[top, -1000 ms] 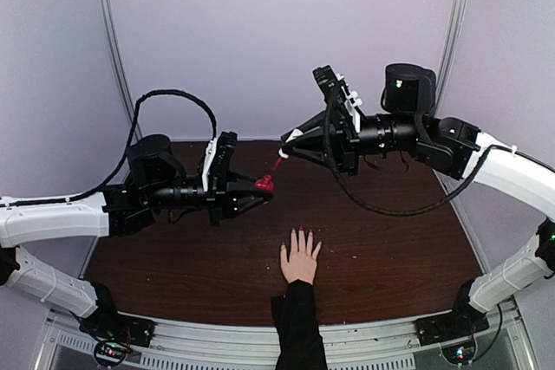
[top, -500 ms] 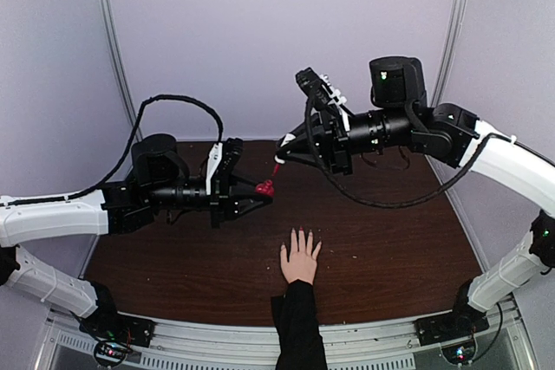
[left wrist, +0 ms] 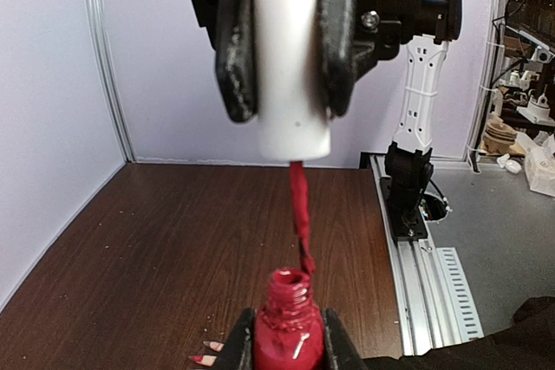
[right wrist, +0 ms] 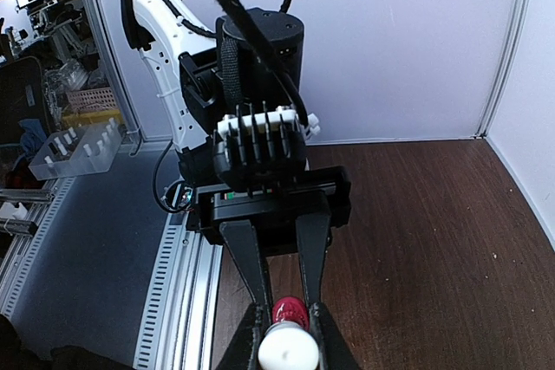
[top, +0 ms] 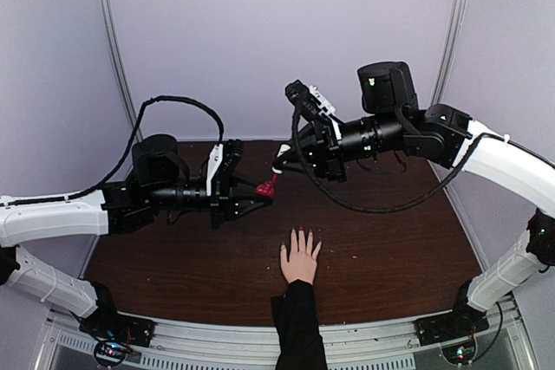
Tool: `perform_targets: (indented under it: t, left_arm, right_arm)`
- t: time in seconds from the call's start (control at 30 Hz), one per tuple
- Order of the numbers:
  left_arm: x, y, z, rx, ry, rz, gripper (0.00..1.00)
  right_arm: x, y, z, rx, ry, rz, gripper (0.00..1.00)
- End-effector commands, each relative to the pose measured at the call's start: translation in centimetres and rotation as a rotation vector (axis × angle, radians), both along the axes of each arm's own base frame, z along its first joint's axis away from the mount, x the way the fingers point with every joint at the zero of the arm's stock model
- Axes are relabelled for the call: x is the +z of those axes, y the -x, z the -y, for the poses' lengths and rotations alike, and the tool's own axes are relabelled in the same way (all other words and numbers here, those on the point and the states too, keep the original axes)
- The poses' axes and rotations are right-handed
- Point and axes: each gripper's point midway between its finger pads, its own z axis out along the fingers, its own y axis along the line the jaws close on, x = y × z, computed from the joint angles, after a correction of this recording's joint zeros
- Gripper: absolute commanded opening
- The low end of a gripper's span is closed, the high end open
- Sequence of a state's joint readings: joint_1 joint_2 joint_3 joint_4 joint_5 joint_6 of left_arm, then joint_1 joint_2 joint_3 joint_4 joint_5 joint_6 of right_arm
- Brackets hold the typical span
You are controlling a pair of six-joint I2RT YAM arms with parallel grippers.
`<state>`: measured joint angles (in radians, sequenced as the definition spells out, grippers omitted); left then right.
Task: Paint the nails
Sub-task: Close the cap of the nail polish bottle.
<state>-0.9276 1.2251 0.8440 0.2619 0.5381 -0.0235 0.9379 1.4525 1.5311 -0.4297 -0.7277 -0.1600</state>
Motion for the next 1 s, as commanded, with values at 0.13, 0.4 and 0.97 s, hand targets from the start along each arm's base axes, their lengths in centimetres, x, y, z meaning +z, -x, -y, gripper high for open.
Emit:
perform_targets:
  t: [0.13,0.4,0.97]
  left_arm:
    - [1.44,0.08,0.45,-0.004,0.032,0.039,0.0]
    - [1.47,0.18,0.6,-0.011,0.028,0.068,0.0]
    - [1.55,0.27,0.58,-0.006,0.035,0.064,0.0]
  right_arm:
    - [1.88,0.0,0.12,-0.014,-0.04,0.047,0.0]
    - [1.76,-0.16,0.09,-0.023,-0.04,0.052,0.0]
    - [1.65,0.17,0.02,-0.003,-0.041,0.041,0.0]
